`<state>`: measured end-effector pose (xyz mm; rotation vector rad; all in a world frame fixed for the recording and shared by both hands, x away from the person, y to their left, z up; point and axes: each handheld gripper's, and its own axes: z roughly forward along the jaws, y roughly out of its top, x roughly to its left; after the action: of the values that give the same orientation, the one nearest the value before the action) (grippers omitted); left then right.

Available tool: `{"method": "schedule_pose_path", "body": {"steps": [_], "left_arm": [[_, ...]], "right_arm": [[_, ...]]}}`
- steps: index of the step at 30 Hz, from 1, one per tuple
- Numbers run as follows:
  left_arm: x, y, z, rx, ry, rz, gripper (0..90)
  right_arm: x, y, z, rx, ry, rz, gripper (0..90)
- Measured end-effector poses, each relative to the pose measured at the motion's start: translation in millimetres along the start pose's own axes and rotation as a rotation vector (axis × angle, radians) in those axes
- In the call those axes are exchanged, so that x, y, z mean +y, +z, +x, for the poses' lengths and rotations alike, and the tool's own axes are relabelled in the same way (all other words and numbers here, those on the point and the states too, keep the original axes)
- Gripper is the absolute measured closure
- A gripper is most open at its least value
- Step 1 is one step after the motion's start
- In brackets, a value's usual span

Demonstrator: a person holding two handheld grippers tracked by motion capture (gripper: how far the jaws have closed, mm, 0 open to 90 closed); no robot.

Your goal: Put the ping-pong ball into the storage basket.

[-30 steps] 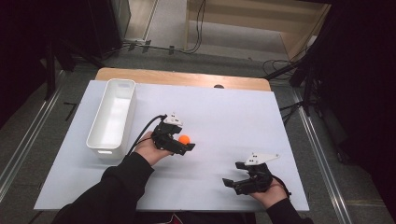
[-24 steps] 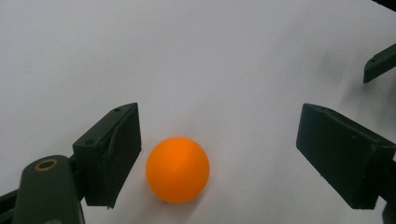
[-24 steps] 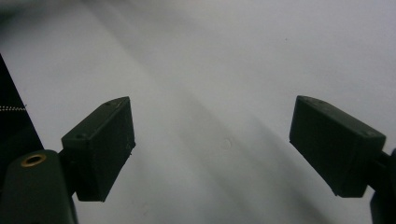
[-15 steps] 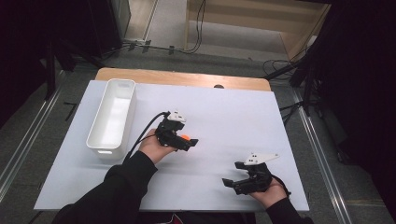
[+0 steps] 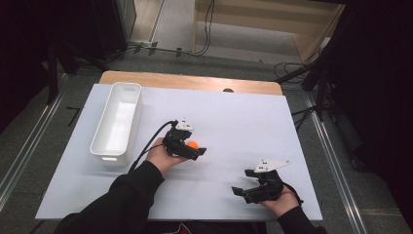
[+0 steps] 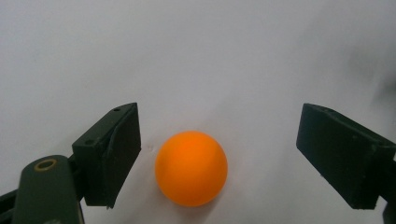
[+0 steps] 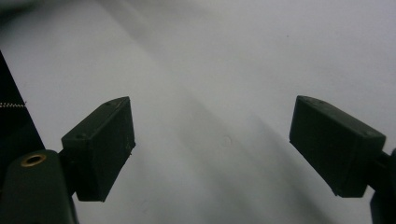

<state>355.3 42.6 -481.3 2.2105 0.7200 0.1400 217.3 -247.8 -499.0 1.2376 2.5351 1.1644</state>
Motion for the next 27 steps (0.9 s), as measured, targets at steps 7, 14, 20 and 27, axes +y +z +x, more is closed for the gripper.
{"method": "schedule_pose_path", "body": {"steps": [7, 14, 20, 27], "left_arm": [[-4.3, 4.5, 3.2, 0.02, -0.005, 0.007, 14.4], [-8.9, 11.3, 2.8, 0.025, 0.014, 0.012, 14.5], [-15.4, 17.4, 2.6, 0.062, 0.044, 0.04, 14.6], [-22.2, 22.3, 2.6, 0.086, 0.068, 0.045, 15.0]], "right_arm": [[-0.6, 0.2, 1.9, 0.0, -0.023, 0.009, 12.9], [-0.6, 0.0, 1.5, -0.001, -0.023, 0.006, 12.9], [-0.7, -0.1, 1.5, -0.003, -0.025, 0.005, 12.9], [-0.8, -0.4, 2.0, -0.003, -0.028, 0.005, 12.9]]}}
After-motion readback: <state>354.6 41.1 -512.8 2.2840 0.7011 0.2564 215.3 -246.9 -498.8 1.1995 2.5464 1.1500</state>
